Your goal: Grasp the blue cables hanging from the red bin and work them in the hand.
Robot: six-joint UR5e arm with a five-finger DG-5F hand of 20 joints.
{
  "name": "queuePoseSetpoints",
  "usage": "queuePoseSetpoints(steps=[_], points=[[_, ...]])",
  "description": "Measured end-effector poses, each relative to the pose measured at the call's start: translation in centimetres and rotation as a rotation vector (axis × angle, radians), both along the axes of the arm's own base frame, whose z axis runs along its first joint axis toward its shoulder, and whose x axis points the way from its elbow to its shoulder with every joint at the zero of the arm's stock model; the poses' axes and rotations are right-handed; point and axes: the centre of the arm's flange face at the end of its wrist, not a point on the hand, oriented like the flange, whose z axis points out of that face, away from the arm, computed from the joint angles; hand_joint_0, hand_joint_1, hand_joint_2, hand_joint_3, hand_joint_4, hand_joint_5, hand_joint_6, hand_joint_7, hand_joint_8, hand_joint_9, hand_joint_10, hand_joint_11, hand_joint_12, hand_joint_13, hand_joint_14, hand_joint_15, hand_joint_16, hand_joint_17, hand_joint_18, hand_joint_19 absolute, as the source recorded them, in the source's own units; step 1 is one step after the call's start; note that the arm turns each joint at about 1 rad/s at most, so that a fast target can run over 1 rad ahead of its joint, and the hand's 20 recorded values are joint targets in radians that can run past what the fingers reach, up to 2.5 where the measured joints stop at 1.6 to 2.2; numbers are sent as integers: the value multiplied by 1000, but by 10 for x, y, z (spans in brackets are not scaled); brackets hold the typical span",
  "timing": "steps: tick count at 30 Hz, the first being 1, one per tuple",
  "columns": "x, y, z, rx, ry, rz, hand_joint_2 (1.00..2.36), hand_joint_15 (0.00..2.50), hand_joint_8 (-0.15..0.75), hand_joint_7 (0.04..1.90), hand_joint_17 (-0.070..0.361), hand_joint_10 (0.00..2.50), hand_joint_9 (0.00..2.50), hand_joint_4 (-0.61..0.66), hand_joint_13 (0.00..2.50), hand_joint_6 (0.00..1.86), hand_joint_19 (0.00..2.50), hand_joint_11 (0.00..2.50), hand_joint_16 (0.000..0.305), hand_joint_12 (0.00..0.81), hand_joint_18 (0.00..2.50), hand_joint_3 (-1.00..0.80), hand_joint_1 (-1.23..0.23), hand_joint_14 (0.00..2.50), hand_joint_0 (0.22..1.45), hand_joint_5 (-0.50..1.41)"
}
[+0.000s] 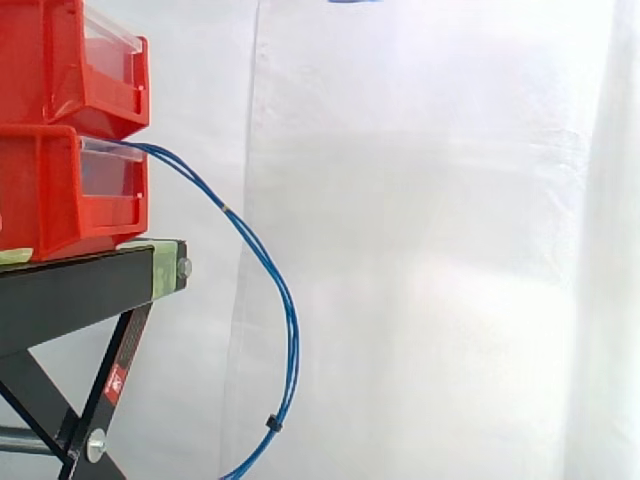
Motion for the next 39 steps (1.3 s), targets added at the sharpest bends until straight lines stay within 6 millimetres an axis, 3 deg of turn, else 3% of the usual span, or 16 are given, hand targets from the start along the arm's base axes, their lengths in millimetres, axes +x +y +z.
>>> queuePoseSetpoints(steps=[39], points=[[0, 0, 0, 0, 0, 0, 1004, 466, 316, 734, 122, 10, 613, 203, 558, 8, 526, 392, 54, 399, 443, -898, -577, 15, 740, -102]])
